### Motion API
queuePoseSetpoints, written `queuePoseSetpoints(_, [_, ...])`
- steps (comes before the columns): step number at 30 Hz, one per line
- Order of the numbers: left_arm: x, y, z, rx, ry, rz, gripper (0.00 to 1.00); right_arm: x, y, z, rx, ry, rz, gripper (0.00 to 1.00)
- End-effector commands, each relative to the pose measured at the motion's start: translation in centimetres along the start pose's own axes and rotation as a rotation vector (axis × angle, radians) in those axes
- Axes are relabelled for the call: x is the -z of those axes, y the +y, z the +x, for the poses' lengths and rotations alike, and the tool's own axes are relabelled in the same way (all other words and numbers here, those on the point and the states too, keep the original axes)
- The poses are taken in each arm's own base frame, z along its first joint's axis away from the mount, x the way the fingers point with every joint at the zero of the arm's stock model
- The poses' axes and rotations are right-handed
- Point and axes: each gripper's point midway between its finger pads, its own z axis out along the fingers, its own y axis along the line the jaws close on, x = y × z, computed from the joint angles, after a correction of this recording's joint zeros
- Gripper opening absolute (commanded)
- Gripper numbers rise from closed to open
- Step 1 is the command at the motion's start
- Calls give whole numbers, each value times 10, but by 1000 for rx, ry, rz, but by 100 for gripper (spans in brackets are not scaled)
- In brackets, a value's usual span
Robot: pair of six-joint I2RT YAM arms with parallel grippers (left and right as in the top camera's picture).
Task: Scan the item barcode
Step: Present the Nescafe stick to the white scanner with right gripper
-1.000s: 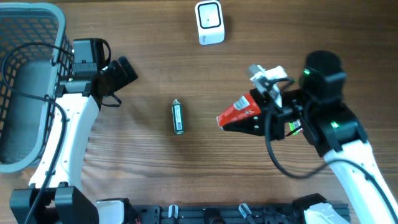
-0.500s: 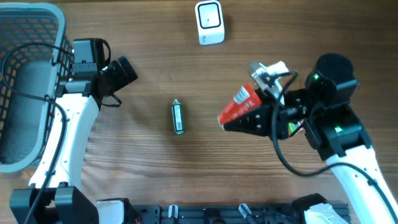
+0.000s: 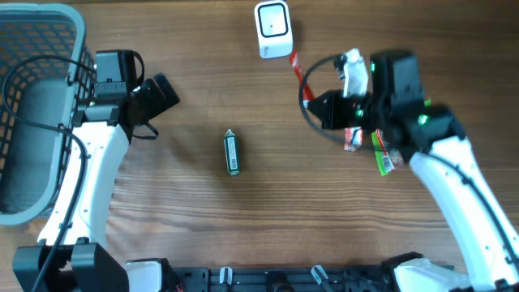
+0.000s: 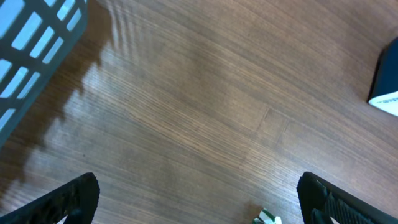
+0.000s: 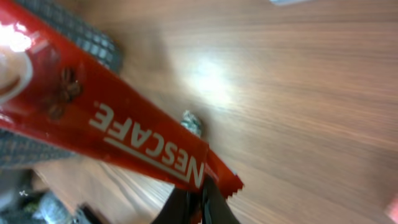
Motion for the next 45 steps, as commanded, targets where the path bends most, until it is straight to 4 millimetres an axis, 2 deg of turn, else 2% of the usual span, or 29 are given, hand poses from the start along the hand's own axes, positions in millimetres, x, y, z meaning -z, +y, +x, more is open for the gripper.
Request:
queuePoseSetpoints(1, [5, -1, -7, 6, -21, 2, 100, 24, -6, -54, 120, -65, 180, 4])
queuePoseSetpoints(3, [5, -1, -7, 6, -21, 2, 100, 27, -10, -78, 137, -63, 252, 5])
queuePoseSetpoints(6, [5, -1, -7, 6, -21, 2, 100, 14, -24, -102, 167, -58, 340, 4])
queuePoseSetpoints(9, [5, -1, -7, 6, -21, 2, 100, -18, -42, -119, 222, -82, 442, 4])
queuePoseSetpoints(12, [5, -1, -7, 6, -21, 2, 100, -65, -57, -126, 312, -74, 543, 4])
queuePoseSetpoints(17, [5, -1, -7, 6, -21, 2, 100, -130, -63, -132, 359, -108, 577, 4])
queuePoseSetpoints(19, [5, -1, -7, 6, -21, 2, 100, -150, -80, -134, 358, -120, 623, 4])
queuePoseSetpoints(22, [5, -1, -7, 6, -21, 2, 100, -163, -112, -137, 372, -137, 768, 4])
queuePoseSetpoints(28, [5, -1, -7, 6, -21, 2, 100, -178, -162, -141, 551, -102, 1045, 4])
queuePoseSetpoints(30, [5, -1, -7, 6, -21, 2, 100, -184, -168, -140, 578, -91, 1065, 4])
queuePoseSetpoints(35, [5, -1, -7, 6, -21, 2, 100, -189, -167, -144, 605, -105, 1062, 4])
queuePoseSetpoints(39, [5, -1, -7, 6, -21, 2, 100, -205, -176, -136, 675, -46, 1045, 4])
queuePoseSetpoints(41, [5, -1, -7, 6, -21, 2, 100, -214, -173, -132, 683, -36, 994, 4])
queuePoseSetpoints(45, [5, -1, -7, 6, -21, 2, 100, -210, -181, -135, 663, -43, 995, 4])
